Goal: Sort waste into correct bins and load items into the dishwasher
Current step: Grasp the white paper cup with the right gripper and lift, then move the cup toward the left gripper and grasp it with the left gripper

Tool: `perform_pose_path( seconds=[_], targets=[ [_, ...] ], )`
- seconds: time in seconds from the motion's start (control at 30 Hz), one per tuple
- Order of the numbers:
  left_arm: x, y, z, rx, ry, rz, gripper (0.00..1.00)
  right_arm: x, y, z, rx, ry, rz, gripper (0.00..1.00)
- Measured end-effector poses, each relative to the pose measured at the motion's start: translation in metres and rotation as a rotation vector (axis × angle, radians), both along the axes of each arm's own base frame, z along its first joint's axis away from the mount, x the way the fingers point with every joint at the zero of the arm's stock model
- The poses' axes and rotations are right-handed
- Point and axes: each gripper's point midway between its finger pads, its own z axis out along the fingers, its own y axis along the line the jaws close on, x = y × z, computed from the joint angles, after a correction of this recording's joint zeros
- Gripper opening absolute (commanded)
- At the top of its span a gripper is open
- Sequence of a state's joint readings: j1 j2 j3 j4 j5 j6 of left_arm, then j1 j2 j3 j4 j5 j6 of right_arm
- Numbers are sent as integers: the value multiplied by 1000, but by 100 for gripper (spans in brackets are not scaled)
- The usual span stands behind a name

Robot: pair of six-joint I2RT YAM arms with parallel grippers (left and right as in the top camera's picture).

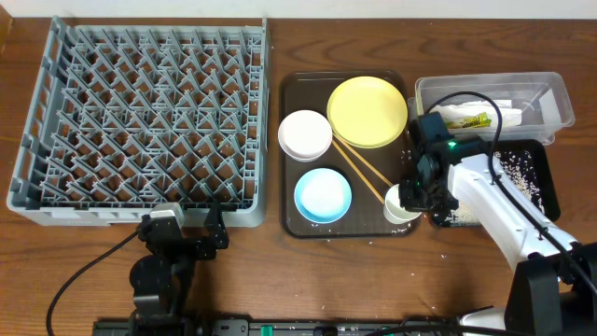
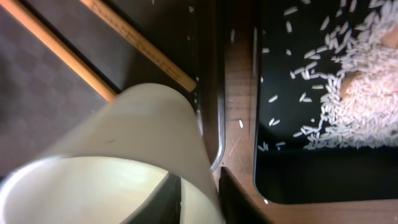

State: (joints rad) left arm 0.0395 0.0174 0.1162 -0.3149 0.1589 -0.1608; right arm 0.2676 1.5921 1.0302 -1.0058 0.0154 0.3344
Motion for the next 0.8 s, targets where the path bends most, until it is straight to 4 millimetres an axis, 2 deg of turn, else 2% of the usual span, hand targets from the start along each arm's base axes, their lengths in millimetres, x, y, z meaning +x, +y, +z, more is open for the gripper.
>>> perform_pose_path(
  seconds=[0.3, 0.43, 0.53, 0.7, 0.8],
  targets=[
    [0, 0, 0, 0, 1, 0, 98, -2, 5, 1, 33, 5, -6, 1],
    [0, 0, 0, 0, 1, 0, 98, -1, 16, 13, 95, -13, 2, 1],
    [0, 0, 0, -5, 0, 2, 98, 12, 25, 40, 151, -95, 14, 1],
    [-1, -9, 0, -91, 9, -25, 98, 35, 39, 103, 253, -306, 39, 1],
    [-3, -17, 1, -140, 20, -62, 98, 45, 48, 126, 308, -392, 56, 1]
  ],
)
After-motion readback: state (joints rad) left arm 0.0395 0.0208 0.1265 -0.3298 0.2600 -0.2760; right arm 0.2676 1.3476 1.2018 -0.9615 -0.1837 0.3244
